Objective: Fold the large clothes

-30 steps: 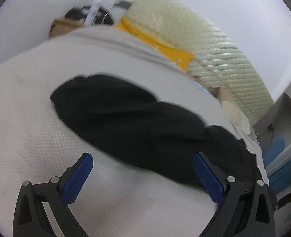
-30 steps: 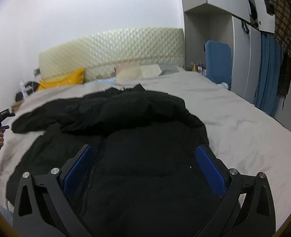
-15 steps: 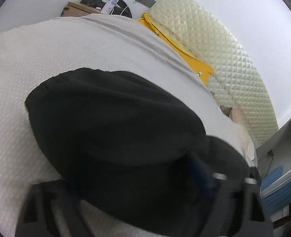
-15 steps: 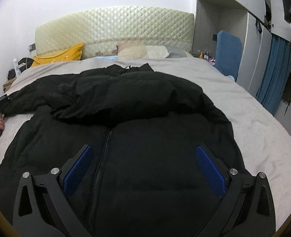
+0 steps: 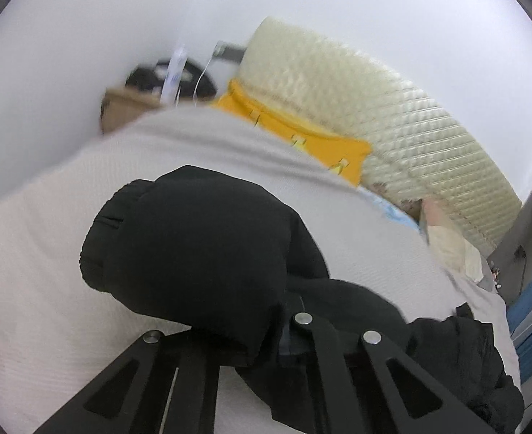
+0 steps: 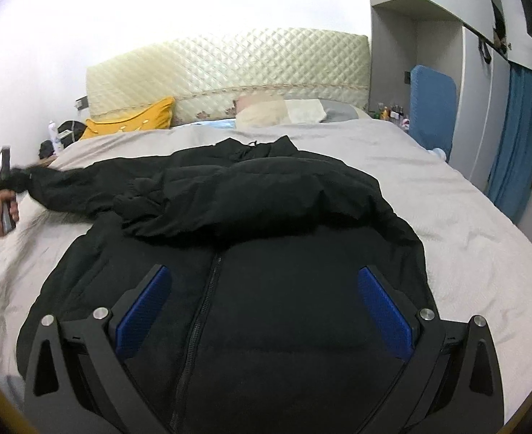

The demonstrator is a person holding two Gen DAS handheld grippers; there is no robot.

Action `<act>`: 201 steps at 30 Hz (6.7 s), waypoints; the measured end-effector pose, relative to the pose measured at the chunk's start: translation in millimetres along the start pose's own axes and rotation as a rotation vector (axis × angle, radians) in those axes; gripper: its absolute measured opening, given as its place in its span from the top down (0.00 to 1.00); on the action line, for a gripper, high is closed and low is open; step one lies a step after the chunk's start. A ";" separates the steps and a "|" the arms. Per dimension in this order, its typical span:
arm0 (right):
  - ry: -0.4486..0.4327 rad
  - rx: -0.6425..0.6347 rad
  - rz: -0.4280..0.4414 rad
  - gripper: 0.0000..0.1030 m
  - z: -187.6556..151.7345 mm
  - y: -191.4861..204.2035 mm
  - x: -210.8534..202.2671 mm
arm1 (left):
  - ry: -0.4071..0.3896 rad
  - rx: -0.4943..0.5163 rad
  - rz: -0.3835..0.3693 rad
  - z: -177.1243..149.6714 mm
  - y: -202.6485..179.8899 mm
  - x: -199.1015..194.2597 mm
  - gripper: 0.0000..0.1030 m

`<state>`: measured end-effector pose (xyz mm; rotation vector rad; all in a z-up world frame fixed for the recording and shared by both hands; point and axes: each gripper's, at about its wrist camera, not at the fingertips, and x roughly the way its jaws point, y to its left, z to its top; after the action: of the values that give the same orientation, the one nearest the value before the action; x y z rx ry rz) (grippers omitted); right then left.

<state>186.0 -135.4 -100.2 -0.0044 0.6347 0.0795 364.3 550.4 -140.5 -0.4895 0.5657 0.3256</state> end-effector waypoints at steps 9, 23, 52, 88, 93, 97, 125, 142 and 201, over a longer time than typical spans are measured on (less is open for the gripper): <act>-0.007 -0.046 0.090 0.00 0.3 -22.4 -21.6 | -0.134 0.185 -0.004 30.6 -117.9 -110.8 0.97; -0.089 -0.041 0.098 0.00 1.6 -79.6 -48.0 | -0.264 0.417 -0.094 -6.4 -329.4 -206.8 0.97; -0.086 0.111 0.102 0.00 -22.9 -129.1 -38.0 | 0.136 0.796 -0.329 -382.8 -646.7 -59.8 0.95; -0.159 0.001 0.201 0.17 115.0 -91.4 21.2 | 0.093 0.549 -0.308 -211.4 -477.3 -120.2 0.16; -0.036 -0.006 0.159 0.25 138.4 -77.7 146.4 | 0.164 0.565 -0.244 -207.7 -460.9 -53.4 0.16; 0.034 -0.065 0.101 0.25 117.5 -65.9 211.7 | 0.225 0.615 -0.236 -220.3 -450.4 -7.5 0.14; 0.051 -0.038 0.109 0.20 105.5 -76.9 215.1 | 0.208 0.632 -0.207 -229.4 -440.8 -8.9 0.09; -0.058 -0.037 0.121 0.19 107.4 -62.3 -38.0 | 0.061 0.625 -0.249 -192.8 -382.9 -277.1 0.08; 0.400 0.749 0.689 0.08 -73.5 -201.8 20.9 | 0.775 0.031 -0.085 -300.0 -162.4 -139.8 0.09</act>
<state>174.5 -337.2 -175.8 0.9459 1.0123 0.5107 192.3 235.0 -223.1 -0.6056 1.2945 0.0315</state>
